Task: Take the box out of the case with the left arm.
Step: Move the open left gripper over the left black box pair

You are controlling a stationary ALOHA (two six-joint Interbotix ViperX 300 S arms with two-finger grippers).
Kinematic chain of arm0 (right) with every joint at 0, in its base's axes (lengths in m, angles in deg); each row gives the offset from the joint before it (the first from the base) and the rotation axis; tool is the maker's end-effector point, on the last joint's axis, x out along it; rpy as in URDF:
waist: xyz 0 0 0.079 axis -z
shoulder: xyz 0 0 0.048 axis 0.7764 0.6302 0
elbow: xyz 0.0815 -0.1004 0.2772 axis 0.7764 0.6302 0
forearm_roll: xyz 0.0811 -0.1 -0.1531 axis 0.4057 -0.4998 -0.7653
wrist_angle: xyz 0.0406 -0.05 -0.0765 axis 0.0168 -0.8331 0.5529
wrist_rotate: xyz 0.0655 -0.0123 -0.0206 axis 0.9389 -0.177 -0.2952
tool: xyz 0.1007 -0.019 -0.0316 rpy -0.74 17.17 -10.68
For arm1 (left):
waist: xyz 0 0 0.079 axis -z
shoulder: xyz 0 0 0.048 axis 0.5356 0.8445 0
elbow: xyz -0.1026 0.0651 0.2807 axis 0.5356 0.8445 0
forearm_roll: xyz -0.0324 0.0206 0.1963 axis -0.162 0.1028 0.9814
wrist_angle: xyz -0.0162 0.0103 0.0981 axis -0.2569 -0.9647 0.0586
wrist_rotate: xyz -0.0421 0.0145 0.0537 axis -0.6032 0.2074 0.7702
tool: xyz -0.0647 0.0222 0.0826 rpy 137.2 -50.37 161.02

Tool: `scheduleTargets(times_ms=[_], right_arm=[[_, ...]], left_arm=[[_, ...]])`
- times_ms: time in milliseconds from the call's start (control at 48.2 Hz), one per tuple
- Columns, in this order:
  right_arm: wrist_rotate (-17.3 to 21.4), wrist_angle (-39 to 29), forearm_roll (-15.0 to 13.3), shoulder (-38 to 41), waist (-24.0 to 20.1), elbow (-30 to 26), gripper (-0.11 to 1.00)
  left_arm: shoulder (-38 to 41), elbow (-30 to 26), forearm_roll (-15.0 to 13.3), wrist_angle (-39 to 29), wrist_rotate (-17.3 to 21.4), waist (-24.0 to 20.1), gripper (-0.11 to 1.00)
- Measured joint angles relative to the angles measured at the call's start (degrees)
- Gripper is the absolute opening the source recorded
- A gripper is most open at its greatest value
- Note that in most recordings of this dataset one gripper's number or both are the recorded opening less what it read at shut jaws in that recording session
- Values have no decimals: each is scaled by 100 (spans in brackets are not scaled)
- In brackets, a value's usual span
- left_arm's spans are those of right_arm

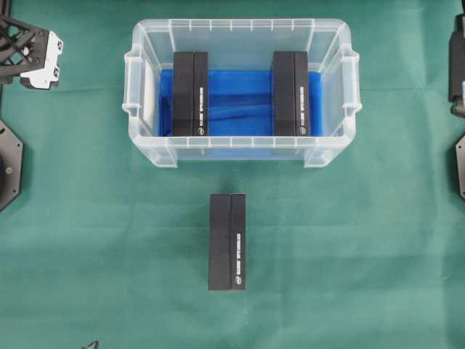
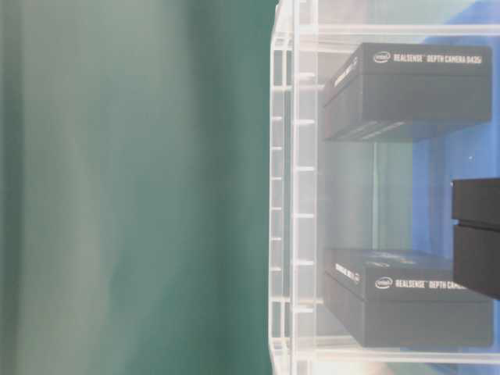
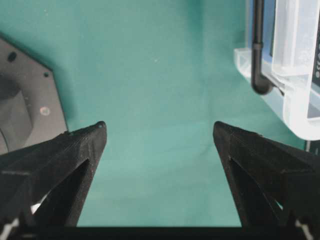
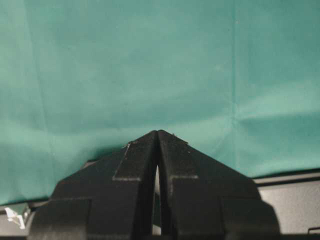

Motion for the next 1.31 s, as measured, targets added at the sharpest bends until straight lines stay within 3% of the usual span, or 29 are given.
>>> scheduleTargets(times_ms=[332, 539, 1307], right_arm=[[-9, 0, -9, 0, 0, 0, 2], [9, 0, -9, 0, 0, 0, 2], [9, 0, -9, 9, 0, 0, 2]], left_arm=[[26, -9, -35, 18, -9, 0, 90], [431, -299, -88, 88, -18, 0, 90], [3357, -3015, -105, 229, 0, 475, 90]])
